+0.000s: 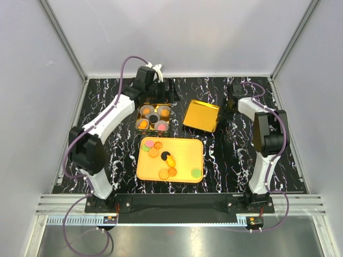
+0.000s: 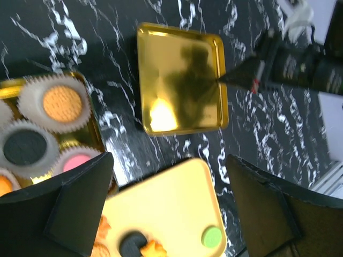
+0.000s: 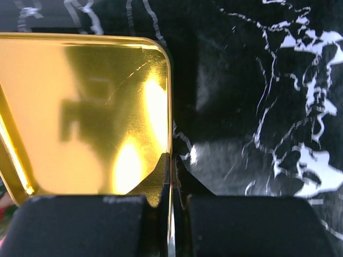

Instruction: Pack the cookies

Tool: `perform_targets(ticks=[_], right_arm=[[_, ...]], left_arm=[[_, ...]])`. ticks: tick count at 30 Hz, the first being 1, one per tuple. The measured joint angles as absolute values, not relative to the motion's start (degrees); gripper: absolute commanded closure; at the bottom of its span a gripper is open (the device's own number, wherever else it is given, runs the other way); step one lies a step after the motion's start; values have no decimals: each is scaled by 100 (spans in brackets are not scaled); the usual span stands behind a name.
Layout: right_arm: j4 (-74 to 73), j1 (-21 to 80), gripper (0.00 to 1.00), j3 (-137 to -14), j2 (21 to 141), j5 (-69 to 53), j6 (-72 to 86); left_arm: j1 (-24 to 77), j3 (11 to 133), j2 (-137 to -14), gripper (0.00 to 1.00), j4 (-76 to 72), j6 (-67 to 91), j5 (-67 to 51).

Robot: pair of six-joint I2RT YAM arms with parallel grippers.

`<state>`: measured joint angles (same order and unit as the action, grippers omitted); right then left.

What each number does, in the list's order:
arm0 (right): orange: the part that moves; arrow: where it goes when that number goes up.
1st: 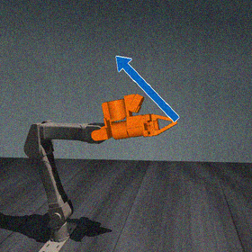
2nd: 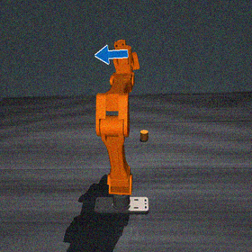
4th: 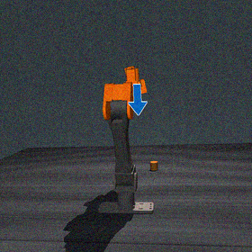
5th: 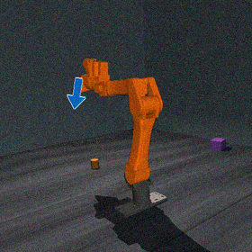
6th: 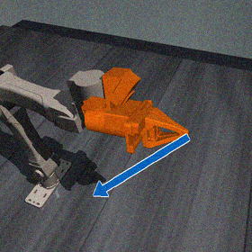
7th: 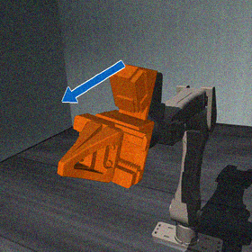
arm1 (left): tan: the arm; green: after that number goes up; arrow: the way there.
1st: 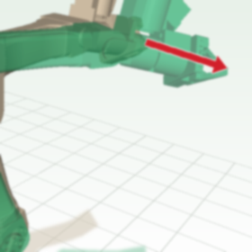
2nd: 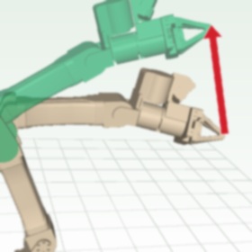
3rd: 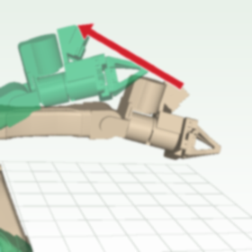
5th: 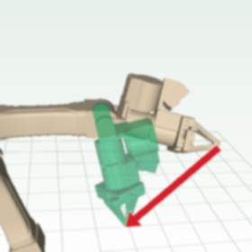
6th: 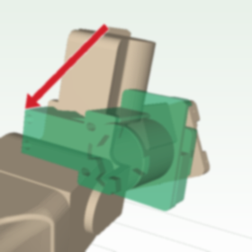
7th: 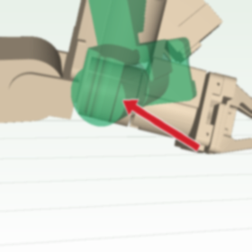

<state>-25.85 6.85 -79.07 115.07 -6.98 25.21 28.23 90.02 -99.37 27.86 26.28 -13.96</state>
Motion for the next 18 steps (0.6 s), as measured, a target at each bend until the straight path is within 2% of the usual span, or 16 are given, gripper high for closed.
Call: perform_targets(ticks=[7,18], right_arm=[[-2665,685,100,-7894,10836,-1155,2630],[-2303,838,100,-7540,9963,-2008,2961]], left_arm=[[2416,9642,-10659,8,2958,2331,-2215],[2445,9498,-10836,9,2738,2298,-2794]])
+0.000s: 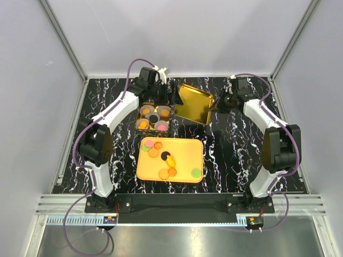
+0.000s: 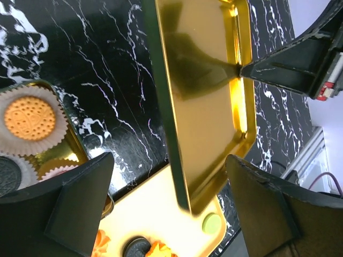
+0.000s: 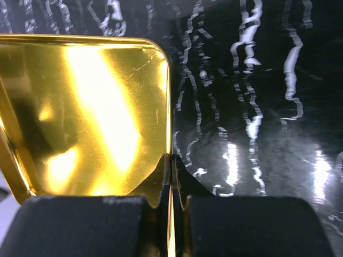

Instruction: Pack the cookies

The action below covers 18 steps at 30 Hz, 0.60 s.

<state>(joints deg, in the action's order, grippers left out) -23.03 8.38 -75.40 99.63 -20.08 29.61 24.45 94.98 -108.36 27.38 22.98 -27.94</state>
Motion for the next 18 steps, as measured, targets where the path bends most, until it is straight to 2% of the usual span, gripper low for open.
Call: perform_targets(ticks=[3,11,16,18], right_arm=[[-2202,972,100,-7529,9963,-2185,3076],[-1942,1345,100,-7489,9959,-2412,3339],[-1894,1575,100,-7356,9926,-2368,3341],[-1881,1610,100,-7303,9926,-2351,3341]], left_arm=[[2445,9303,-10836,12,2628,2362,-2882],[2375,8593,-10595,33,2093,2676,-3028],[2263,8503,-10403,42,1885,2832,-3118],[2235,8458,-10280,51,1831,2891,-3140]])
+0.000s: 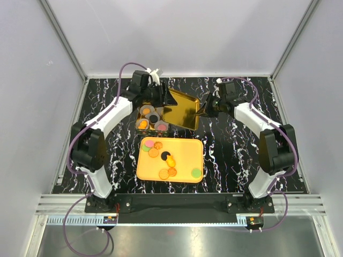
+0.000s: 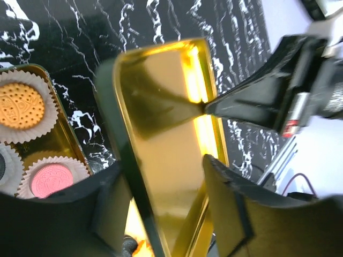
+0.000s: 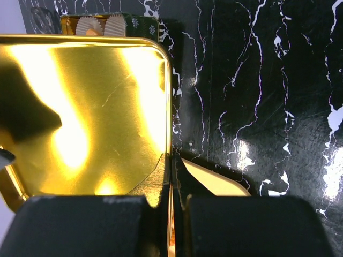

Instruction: Pack the cookies

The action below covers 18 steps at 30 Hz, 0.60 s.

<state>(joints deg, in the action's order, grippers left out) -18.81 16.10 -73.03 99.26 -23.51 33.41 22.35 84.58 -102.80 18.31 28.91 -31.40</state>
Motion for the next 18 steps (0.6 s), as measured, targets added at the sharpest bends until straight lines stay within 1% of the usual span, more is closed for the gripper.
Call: perform_targets(ticks=[2,3,4,6,7,8,9,11,12,13,14,16,17,18], right_arm=[[-1863,1621,100,-7251,9924,-2349,3345],[-1863,1627,100,-7236,9924,-2346,3345],[-1863,1629,100,-7229,9924,-2344,3345],[-1855,1634,100,-7229,9922,-2329,3343],[-1855,1638,95,-7229,9915,-2314,3332],[-1850,1640,87,-7229,9907,-2309,3330],[-1848,1647,77,-7229,9896,-2305,3328],[-1828,1667,52,-7229,9883,-2290,3323],[-1826,1686,45,-7229,9867,-2206,3299],[-1835,1704,40,-7229,9841,-2128,3238],[-1837,1739,33,-7225,9789,-1973,3153],[-1848,1833,29,-7153,9590,-1522,2956],[-1876,1896,25,-7102,9430,-1280,2853],[-1881,1973,24,-7035,9251,-1068,2755]], left_arm=[[2215,8455,-10200,61,1791,2930,-3164],[2213,8455,-10167,72,1767,2954,-3170],[2213,8449,-10145,77,1745,2985,-3175],[2213,8434,-10121,90,1688,3020,-3177],[2206,8423,-10121,100,1669,3022,-3166],[2193,8409,-10121,100,1675,3011,-3157],[2180,8394,-10121,100,1691,2998,-3148],[2169,8385,-10121,100,1750,2976,-3146],[2171,8385,-10121,100,1802,2969,-3140],[2171,8385,-10121,100,1861,2952,-3124],[2171,8388,-10121,100,1940,2936,-3105],[2174,8423,-10121,100,2180,2882,-3044],[2169,8458,-10121,100,2303,2856,-2993],[2163,8506,-10121,100,2432,2836,-2939]])
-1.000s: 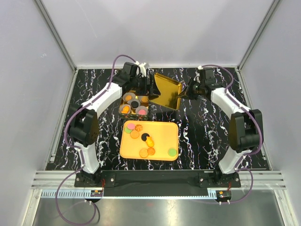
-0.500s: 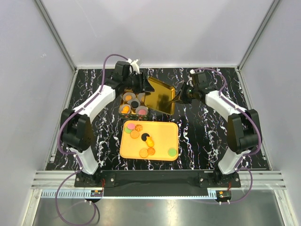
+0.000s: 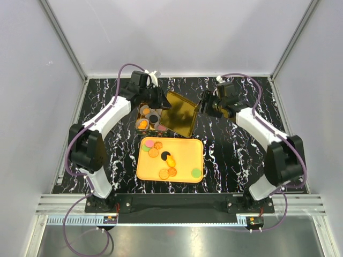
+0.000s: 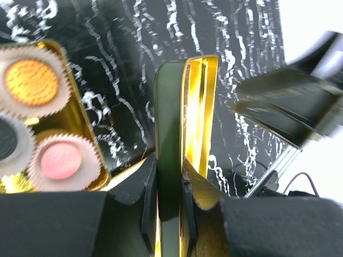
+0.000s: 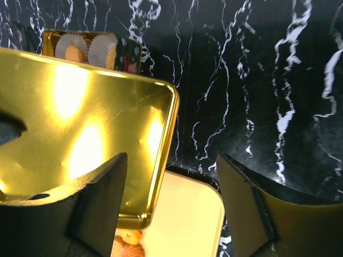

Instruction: Pack the cookies

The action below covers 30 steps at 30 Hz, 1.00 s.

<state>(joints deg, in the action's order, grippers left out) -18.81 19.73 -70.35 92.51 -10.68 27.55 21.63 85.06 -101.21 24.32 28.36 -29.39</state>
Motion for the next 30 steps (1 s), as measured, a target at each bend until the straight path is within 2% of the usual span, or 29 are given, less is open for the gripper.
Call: perform_targets(ticks=[7,13,20,30], right_arm=[[-1669,3144,20,-6622,7955,222,1802],[-1400,4711,19,-6584,7804,1208,685],[-1175,5988,20,-6593,8442,2504,-486],[-786,6396,22,-6890,9937,4027,-1608]], left_arm=[[2106,8895,-10130,100,2926,2746,-2746],[2082,8965,-10130,100,3166,2740,-2718],[2008,8967,-10130,100,3323,2744,-2738],[1990,9026,-10141,100,3350,2749,-2770]])
